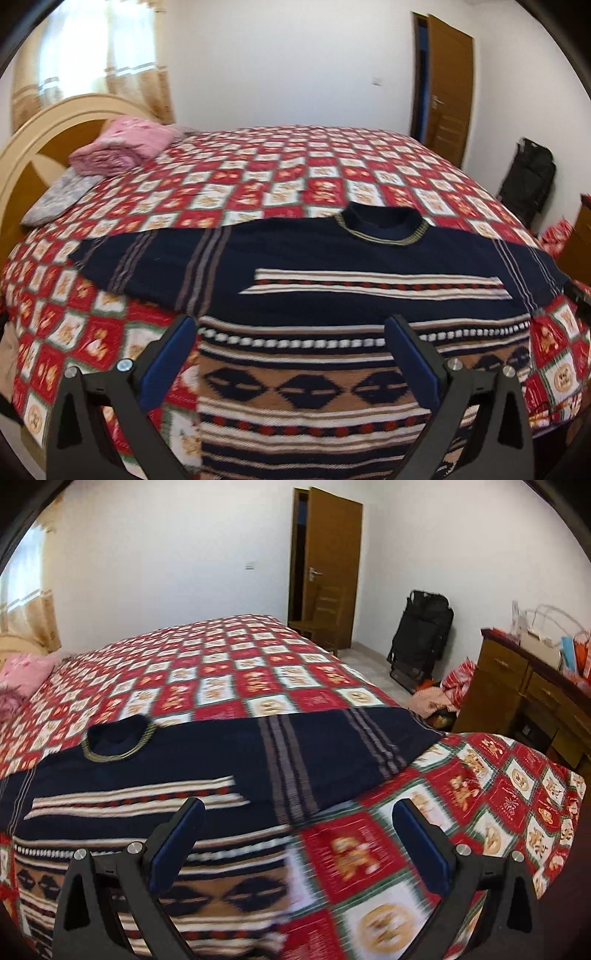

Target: Fold small clothes

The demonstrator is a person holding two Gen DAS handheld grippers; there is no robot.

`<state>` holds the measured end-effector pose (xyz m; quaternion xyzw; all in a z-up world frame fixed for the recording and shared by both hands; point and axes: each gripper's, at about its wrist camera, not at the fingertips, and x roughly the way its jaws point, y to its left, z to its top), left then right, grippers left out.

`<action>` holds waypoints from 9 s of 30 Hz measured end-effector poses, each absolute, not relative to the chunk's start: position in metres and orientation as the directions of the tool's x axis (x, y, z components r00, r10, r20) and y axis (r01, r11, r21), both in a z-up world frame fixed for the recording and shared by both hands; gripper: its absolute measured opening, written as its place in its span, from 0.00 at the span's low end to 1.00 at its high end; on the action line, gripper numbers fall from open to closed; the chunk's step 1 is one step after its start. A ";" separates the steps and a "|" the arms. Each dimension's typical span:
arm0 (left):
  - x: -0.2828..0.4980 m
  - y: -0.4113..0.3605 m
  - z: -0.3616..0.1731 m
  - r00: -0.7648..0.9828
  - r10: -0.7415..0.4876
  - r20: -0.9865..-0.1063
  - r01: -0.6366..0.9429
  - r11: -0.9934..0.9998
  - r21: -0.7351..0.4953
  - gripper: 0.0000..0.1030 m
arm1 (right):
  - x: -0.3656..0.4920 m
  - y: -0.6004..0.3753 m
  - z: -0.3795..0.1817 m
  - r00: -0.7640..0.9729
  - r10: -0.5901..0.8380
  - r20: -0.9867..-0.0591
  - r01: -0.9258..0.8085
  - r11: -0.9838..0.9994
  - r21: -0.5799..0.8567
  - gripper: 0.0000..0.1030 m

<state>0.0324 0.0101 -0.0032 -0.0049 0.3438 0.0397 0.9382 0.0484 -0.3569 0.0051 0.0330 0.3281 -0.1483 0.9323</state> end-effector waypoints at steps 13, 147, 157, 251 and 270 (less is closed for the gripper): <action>0.110 -0.053 -0.013 0.698 -0.080 -0.711 0.100 0.995 -0.014 1.00 | 0.141 -0.621 -0.031 0.527 -0.092 -0.845 0.552 0.792 0.259 0.61; 0.111 0.104 -0.031 0.692 0.075 -0.718 -0.220 0.969 -0.110 1.00 | 0.213 -0.068 -0.081 0.391 0.655 -0.646 -0.435 0.750 0.498 0.16; 0.118 0.099 -0.040 0.682 0.055 -0.730 -0.198 0.974 -0.112 1.00 | 0.205 -0.140 -0.051 0.405 0.793 -0.455 -0.417 0.603 0.680 0.73; 0.171 0.421 -0.106 0.474 0.360 -0.804 -0.791 0.574 -0.210 0.57 | 0.125 -0.138 -0.049 0.621 0.455 -0.638 -0.336 0.890 0.307 0.59; 0.155 0.418 -0.061 0.701 0.269 -0.661 -0.638 0.651 -0.411 0.11 | 0.123 -0.160 -0.055 0.620 0.455 -0.639 -0.278 0.889 0.364 0.59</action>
